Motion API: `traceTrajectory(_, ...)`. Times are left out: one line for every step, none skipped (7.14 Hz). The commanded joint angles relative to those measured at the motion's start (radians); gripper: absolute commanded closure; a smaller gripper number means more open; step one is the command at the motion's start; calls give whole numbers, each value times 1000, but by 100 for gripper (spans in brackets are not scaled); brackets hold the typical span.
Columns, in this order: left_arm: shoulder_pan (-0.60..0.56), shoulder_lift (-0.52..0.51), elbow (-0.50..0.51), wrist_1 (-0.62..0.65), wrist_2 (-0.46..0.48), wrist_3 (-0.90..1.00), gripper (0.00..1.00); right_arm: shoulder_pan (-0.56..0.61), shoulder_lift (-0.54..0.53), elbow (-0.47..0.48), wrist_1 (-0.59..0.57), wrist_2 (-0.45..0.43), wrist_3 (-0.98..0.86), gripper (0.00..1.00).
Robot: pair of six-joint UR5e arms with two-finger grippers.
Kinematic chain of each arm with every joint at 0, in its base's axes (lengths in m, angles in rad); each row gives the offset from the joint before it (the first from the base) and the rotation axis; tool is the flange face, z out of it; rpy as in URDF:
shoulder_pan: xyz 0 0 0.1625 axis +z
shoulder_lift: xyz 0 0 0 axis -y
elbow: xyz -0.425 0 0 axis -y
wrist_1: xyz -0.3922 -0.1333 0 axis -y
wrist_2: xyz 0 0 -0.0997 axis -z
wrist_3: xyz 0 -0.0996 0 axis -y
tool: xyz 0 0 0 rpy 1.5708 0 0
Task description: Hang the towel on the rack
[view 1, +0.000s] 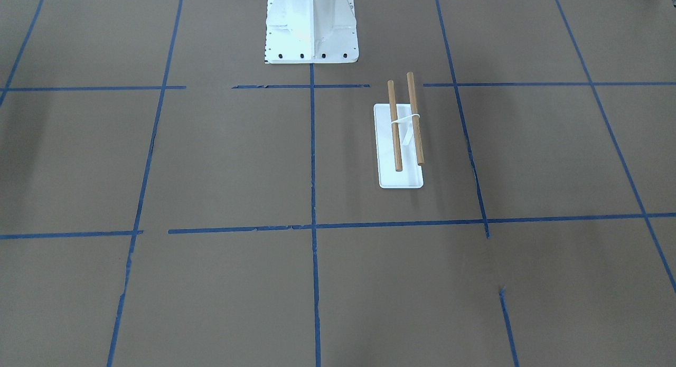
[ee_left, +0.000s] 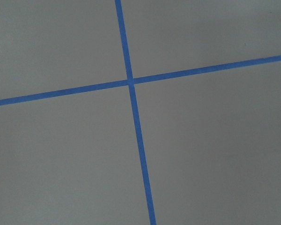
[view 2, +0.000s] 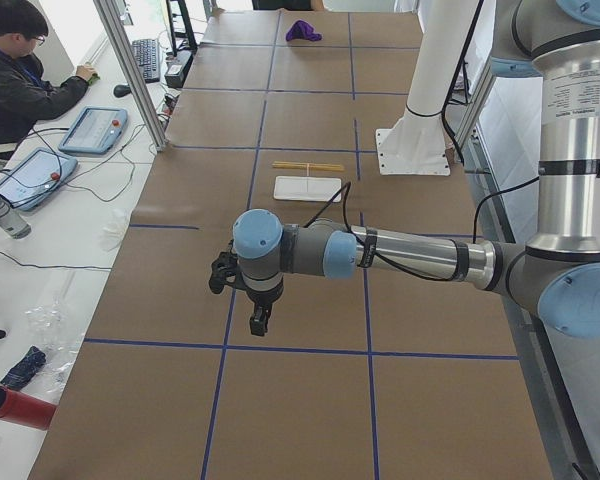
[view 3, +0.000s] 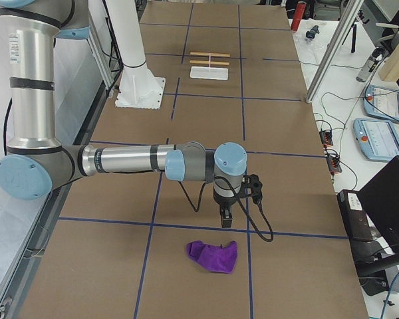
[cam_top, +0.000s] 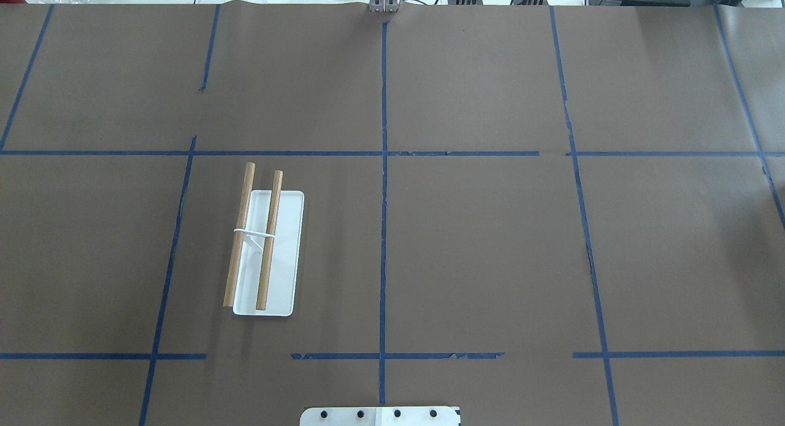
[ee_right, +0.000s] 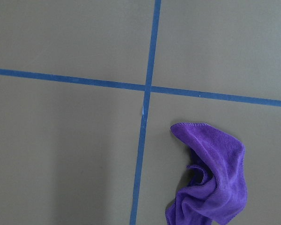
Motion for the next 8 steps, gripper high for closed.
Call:
traceTrajectory(0, -7, -15, -1, 4, 0, 0, 0, -9, 37, 8, 40, -4, 0)
traceTrajectory(0, -9, -18, 1, 2, 0, 0, -14, -9, 33, 76, 92, 1, 0)
traceTrajectory(0, -9, -4, 1, 1, 0, 0, -49, -9, 22, 91, 82, -4, 0)
traceTrajectory(0, -9, -7, 1, 1, 0, 0, -64, -12, -17, 100, 59, -22, 0)
traceTrajectory(0, -9, -6, 1, -2, 0, 0, -72, -74, -104, 238, 1, -106, 0)
traceTrajectory(0, -10, -6, -1, -3, 0, 0, -72, -78, -221, 405, -2, -134, 0)
traceTrajectory(0, -10, -7, -1, -3, -1, 0, -75, -79, -319, 537, -34, -177, 0)
traceTrajectory(0, -9, -9, -1, -5, -2, 0, -77, -78, -381, 589, -50, -218, 8)
